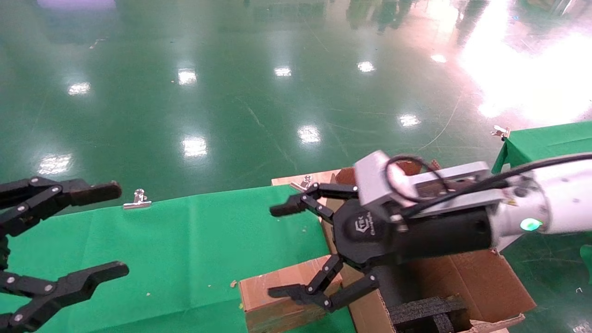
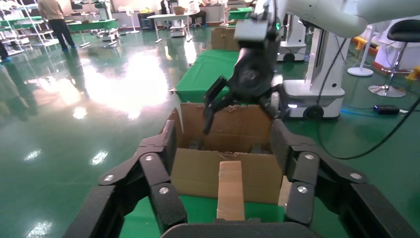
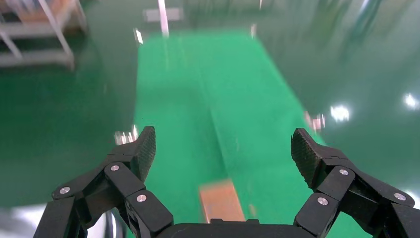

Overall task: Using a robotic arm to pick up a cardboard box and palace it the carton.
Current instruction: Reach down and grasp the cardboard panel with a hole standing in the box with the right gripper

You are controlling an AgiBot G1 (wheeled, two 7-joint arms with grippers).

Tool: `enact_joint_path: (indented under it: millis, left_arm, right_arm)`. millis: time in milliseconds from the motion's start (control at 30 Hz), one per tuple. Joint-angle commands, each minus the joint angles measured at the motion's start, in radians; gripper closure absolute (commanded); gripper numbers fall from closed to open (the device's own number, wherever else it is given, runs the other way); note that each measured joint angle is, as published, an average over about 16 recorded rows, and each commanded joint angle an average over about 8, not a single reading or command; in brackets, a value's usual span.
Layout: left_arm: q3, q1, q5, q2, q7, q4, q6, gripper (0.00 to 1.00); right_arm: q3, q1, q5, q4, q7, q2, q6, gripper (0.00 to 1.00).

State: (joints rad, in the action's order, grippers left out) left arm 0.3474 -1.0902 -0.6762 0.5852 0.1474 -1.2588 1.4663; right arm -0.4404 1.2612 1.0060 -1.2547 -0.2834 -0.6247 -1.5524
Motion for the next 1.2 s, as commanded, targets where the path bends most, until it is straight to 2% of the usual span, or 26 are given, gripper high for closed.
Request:
enact_joint_path:
  millis: [33,233,433,833,1200]
  left_arm:
    - [0.0,0.0,0.0,0.0,0.0,0.0,0.0,1.0]
    - [0.0,0.0,0.0,0.0,0.0,0.0,0.0,1.0]
    - [0.0,0.0,0.0,0.0,0.0,0.0,0.0,1.0]
    - [0.0,0.0,0.0,0.0,0.0,0.0,0.0,1.0]
    - [0.0,0.0,0.0,0.0,0.0,0.0,0.0,1.0]
  right_arm:
    - [-0.034,0.047,0.07,0.008,-0.026,-0.008,-0.017,0.0]
    - [-0.169,0.165,0.206,0.076,-0.012,-0.066,-0.033,0.0]
    - [-0.302,0.243,0.275,0.152,0.043,-0.128,-0.035,0.0]
    - [-0.531,0.371,0.334,0.277,0.138,-0.247,-0.035,0.0]
    - [-0.689,0.471,0.383,0.365,0.2,-0.357,-0.029,0.0]
